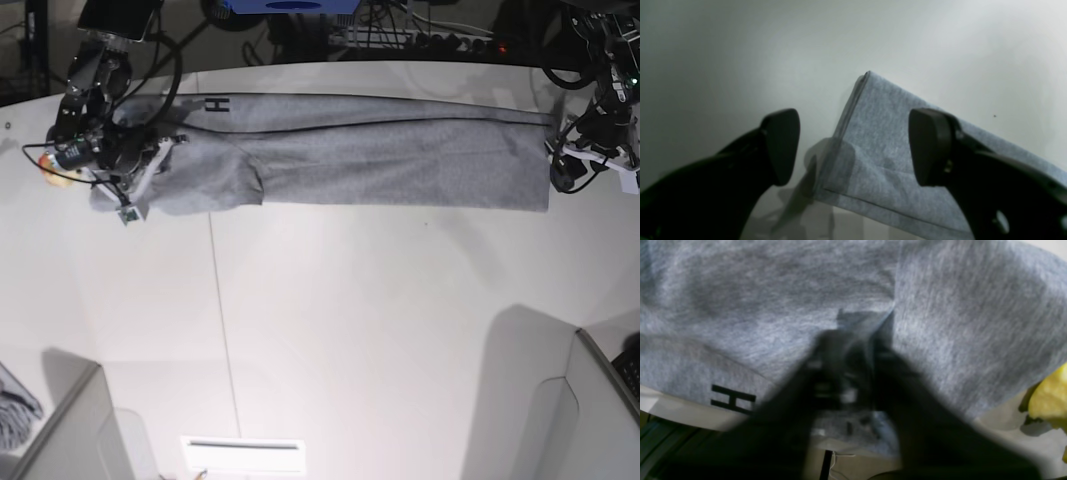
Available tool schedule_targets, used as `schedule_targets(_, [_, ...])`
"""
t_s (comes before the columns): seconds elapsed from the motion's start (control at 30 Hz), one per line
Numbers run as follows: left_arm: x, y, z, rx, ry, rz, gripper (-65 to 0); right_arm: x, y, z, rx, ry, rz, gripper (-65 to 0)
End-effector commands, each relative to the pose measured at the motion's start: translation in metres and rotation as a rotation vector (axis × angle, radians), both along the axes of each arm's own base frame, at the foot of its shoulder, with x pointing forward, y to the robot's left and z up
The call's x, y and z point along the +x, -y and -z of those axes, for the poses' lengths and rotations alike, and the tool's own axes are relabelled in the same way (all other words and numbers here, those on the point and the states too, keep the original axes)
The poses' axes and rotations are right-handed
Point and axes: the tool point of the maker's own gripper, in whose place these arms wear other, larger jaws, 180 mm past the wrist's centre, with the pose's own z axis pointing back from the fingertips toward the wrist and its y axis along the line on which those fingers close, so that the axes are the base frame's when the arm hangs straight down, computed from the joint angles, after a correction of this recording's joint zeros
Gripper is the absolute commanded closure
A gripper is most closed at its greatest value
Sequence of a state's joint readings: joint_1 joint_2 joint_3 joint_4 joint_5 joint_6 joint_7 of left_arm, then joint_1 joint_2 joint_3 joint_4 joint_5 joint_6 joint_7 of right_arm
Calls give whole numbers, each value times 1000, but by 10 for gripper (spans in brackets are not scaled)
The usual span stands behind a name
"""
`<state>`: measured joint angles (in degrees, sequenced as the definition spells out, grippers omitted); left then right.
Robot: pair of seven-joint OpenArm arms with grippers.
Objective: Fold the T-shirt properly
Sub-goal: 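Lay the folded edge onto the collar and hold it with both grippers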
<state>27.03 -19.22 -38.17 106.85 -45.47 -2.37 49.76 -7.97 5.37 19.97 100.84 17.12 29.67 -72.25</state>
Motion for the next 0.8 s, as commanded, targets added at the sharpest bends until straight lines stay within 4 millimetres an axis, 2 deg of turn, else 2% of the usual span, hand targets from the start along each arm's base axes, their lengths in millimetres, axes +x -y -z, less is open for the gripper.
schedule_targets(0.0, [5,-5,-11,24,31,7,-492,8,4,-9,-11,35,-5,0])
schedule_targets(0.4, [6,-5,-11,24,36,7,-492,-2,7,-37,-77,83,-27,0])
schedule_targets(0.53, [6,-5,-11,24,36,7,-492,-8,0,-40,-69,92,-92,0])
schedule_targets(0.77, [6,-5,-11,24,36,7,-492,-27,6,-39,-8,82,-55,0])
